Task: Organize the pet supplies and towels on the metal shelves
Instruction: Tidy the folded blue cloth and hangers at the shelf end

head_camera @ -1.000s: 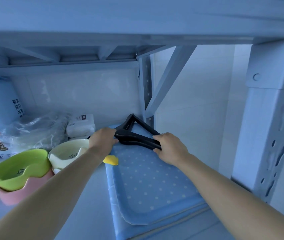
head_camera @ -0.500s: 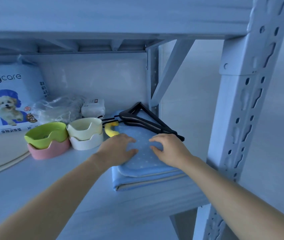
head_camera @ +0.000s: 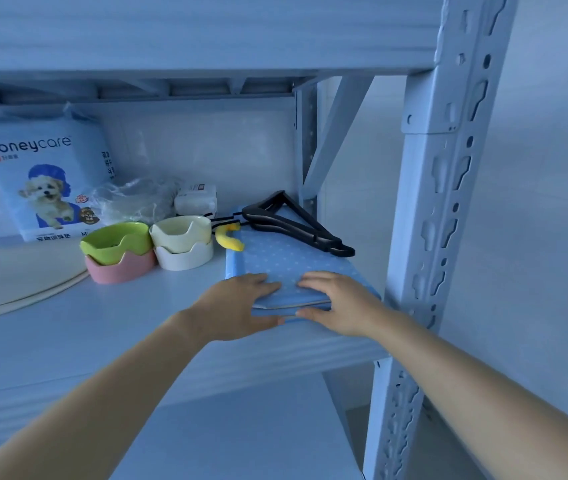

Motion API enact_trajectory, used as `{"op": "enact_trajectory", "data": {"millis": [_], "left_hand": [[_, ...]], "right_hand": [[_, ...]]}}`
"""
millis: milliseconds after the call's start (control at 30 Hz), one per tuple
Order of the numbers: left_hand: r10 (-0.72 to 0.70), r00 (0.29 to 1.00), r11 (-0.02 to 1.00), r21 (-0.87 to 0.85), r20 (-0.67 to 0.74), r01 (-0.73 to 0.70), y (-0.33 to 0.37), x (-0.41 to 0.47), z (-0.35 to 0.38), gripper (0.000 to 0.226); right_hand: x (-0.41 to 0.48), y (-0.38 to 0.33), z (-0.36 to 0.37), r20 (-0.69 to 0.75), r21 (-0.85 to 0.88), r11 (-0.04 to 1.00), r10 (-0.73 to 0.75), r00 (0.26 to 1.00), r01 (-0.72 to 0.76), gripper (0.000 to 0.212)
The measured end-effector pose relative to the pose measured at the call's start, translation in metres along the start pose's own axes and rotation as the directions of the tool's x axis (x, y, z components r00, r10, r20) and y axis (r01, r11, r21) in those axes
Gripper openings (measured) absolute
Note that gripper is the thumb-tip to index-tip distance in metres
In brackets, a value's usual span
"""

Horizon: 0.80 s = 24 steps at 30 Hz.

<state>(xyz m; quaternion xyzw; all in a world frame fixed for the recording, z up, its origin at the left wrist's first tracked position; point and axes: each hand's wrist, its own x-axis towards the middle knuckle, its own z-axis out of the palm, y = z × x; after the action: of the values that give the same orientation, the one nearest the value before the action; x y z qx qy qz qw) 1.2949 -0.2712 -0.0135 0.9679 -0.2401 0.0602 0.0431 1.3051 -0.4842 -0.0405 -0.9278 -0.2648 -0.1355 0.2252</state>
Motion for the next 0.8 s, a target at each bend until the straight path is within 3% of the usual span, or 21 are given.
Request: {"op": "enact_trajectory", "data": {"millis": [300, 800], "left_hand": [[0.002, 0.998, 0.998, 0.065, -0.068, 0.002, -0.002, 0.000, 0.009, 0.060], [-0.024, 0.997, 0.995, 0.100, -0.068, 0.031, -0.010, 0.024, 0.015, 0.060]], "right_hand": [[0.004, 0.012, 0.007, -0.001, 0.122, 0.990, 0.066, 0.998, -0.065, 0.054], [0.026, 0.030, 0.011, -0.010, 0.159, 0.985, 0.066, 0.998, -0.064, 0.050]]}}
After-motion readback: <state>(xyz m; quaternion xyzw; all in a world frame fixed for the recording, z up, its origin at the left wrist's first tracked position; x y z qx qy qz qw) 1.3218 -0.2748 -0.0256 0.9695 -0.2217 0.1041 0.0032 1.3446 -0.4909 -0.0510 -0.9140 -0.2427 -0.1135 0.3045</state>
